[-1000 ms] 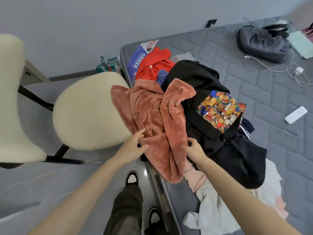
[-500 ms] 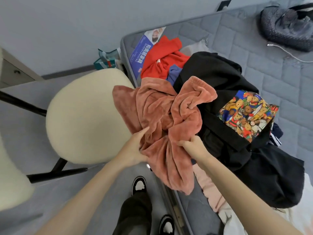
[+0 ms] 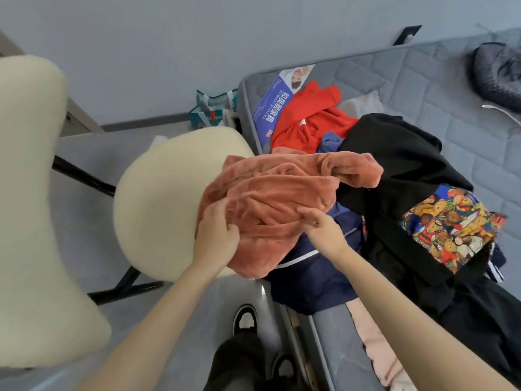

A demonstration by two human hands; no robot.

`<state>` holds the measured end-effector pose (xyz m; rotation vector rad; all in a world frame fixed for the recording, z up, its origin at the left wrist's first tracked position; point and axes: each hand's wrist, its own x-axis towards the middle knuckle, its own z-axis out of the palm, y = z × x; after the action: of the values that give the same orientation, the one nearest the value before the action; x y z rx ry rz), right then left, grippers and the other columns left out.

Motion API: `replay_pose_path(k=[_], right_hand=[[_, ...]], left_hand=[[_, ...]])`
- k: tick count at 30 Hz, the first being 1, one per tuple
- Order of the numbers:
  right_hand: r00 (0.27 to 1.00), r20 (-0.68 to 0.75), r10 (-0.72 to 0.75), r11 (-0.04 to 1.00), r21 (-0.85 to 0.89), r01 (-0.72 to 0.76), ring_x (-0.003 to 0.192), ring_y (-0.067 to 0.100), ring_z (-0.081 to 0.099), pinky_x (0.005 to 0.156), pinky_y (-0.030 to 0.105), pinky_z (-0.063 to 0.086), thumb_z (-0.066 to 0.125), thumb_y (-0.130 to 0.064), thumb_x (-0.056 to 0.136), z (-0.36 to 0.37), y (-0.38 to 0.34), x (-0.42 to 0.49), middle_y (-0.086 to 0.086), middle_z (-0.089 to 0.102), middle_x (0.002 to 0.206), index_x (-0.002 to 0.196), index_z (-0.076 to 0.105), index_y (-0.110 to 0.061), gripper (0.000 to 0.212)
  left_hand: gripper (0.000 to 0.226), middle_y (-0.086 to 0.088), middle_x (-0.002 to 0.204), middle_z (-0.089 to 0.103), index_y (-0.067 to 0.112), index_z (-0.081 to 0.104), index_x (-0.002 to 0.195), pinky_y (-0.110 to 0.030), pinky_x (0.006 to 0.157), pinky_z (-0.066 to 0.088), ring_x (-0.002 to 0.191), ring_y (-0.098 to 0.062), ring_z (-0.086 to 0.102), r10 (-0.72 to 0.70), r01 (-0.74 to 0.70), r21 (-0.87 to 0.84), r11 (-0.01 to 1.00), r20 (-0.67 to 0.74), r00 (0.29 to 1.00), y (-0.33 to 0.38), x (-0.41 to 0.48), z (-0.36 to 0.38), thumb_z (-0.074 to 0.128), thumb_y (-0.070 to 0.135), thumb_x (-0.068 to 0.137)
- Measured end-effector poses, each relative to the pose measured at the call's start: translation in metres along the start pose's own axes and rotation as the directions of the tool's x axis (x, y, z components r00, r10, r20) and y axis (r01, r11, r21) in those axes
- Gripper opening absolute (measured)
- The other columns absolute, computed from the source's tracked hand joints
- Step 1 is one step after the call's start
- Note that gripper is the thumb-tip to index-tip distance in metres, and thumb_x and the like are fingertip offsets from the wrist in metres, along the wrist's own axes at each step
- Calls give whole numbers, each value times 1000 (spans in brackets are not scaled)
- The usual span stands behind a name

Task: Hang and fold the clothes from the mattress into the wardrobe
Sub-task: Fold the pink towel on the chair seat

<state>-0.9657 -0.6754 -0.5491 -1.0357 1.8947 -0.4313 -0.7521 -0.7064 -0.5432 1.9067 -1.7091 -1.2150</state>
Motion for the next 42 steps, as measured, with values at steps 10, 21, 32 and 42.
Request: replay_pose_path(k=[10,21,32,42], right_hand=[[959,42,-280,703,-672,235,110,29,30,77,40,50,59,-11,79,50,2,16,9,27,126,140,34,-39,71],[877,233,-421,802,-355,479,124,23,36,101,45,35,64,-31,73,24,-19,-18,-6,37,141,135,41,-32,66],[710,-39,-703,688,212,694,107,10,57,101,42,43,52,-17,92,-65,-89,-180,-8,64,103,114,59,-12,24],[713,120,-691,614,619,490,108,17,64,96,33,51,53,-7,94,-106,-161,-353,5,69,110,117,62,-15,25]], left_hand=[[90,-3,140,46,22,32,143,-45,108,36,131,-27,40,-357,383,-150,911,173,918,-61,40,56,76,45,68],[21,16,90,69,27,69,98,-9,75,46,87,6,63,-30,37,-388,921,22,999,6,-12,-7,75,31,79],[98,20,146,29,54,21,141,-31,107,26,136,-4,27,238,-261,-242,935,-118,964,68,-169,-66,77,55,61],[53,19,107,66,30,59,110,-4,79,43,101,11,58,263,-277,-424,862,-94,960,116,-334,-99,87,22,65]])
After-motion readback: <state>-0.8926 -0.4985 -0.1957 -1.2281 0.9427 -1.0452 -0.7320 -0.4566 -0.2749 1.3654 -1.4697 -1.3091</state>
